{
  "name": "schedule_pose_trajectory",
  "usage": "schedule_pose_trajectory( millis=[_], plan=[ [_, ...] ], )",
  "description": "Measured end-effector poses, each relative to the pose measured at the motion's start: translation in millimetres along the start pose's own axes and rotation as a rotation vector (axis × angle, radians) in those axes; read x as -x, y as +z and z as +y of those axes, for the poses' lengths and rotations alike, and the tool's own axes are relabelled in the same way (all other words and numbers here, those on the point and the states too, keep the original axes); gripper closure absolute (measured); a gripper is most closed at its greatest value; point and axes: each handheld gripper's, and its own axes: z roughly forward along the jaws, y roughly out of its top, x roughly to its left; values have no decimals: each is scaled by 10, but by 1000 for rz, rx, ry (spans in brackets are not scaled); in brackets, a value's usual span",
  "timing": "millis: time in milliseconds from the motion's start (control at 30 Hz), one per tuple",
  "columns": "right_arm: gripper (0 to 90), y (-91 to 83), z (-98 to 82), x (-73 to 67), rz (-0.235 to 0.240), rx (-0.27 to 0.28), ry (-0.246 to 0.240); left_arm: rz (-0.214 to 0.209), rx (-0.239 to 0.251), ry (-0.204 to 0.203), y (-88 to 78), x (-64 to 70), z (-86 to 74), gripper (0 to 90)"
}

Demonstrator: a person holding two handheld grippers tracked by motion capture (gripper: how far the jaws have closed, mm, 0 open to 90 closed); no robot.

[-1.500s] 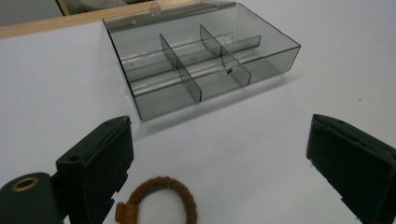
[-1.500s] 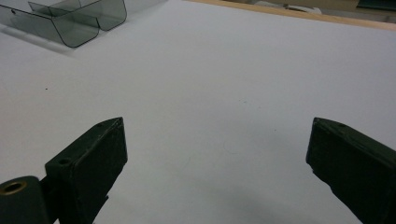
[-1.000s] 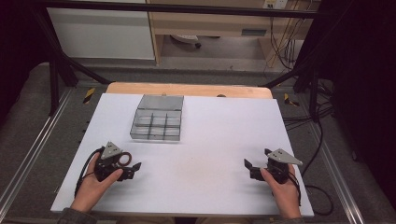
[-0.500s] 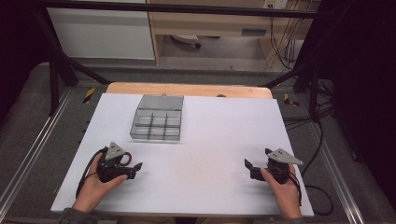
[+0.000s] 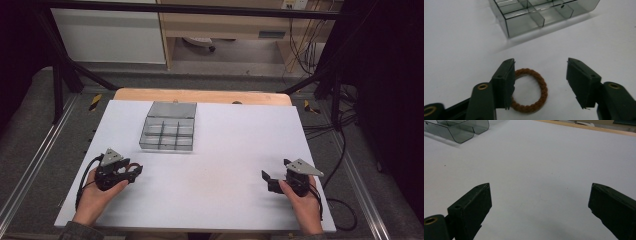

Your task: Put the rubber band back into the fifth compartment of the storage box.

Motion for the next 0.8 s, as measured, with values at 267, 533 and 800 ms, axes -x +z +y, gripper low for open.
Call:
schedule_pose_trajectory(
  millis=[267, 533, 800],
  plan=[
    [53, 0, 2, -3, 3, -2, -1, -8, -58, 20, 37, -7, -39, 544],
    [53, 4, 0, -12, 6, -10, -1, -22, -125, 11, 144, 46, -90, 653],
    [53, 11, -2, -17, 8, -12, -6, -16, -110, -2, 150, 2, -107, 833]
  ],
)
